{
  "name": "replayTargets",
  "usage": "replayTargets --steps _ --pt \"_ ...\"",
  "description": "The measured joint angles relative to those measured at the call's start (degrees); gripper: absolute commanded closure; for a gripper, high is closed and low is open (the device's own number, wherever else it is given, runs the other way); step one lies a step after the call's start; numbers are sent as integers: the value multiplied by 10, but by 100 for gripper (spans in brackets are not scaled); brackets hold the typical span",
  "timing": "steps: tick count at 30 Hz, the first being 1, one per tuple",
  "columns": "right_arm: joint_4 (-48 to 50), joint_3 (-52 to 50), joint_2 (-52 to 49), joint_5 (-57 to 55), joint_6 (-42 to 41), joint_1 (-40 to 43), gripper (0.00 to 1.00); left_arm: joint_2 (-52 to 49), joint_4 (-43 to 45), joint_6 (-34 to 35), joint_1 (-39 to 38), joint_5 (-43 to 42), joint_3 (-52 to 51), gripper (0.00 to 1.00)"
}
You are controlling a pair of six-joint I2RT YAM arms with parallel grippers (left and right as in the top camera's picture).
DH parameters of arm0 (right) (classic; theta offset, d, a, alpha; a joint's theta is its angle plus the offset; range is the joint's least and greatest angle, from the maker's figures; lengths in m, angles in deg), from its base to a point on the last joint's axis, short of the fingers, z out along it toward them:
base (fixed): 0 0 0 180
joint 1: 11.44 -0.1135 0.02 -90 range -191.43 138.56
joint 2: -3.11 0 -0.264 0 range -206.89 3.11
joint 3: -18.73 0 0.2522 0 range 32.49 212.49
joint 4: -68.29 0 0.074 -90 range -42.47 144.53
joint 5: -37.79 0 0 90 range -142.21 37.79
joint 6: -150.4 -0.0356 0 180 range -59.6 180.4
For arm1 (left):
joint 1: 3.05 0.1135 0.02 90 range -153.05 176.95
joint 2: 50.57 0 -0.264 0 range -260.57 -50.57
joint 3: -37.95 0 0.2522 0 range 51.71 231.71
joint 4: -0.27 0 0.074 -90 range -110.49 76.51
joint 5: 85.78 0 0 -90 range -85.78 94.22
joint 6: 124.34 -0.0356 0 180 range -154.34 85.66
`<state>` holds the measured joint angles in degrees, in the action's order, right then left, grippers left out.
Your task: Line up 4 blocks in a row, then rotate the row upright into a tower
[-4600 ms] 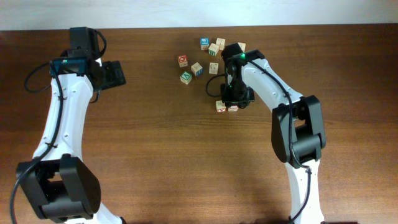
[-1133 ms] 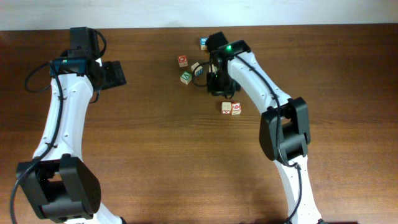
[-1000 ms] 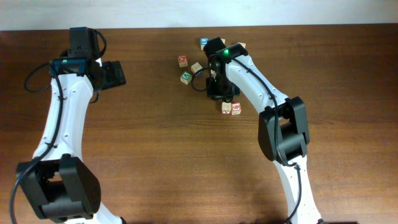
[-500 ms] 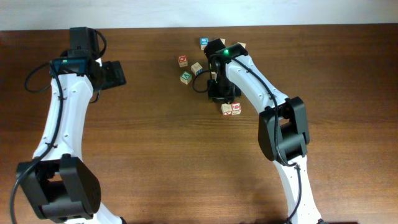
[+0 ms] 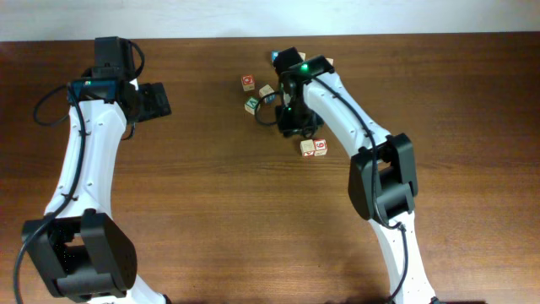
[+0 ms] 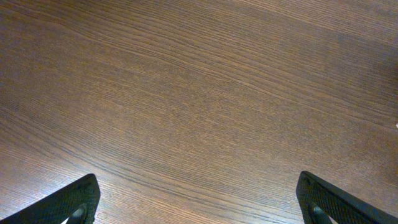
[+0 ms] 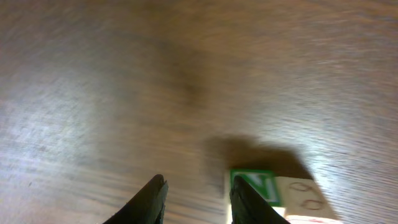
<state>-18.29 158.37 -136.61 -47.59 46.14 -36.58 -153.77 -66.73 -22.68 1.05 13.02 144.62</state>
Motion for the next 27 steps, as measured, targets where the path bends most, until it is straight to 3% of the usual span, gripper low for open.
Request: replayTargets --steps 7,20,27 --pt "10 -51 0 -32 -18 -33 66 0 -7 0 0 0 0 1" --pt "11 -52 0 -72 -40 -31 64 0 -10 0 0 0 0 1" --pt "76 89 -1 -65 -40 -29 47 0 -10 0 0 0 0 1"
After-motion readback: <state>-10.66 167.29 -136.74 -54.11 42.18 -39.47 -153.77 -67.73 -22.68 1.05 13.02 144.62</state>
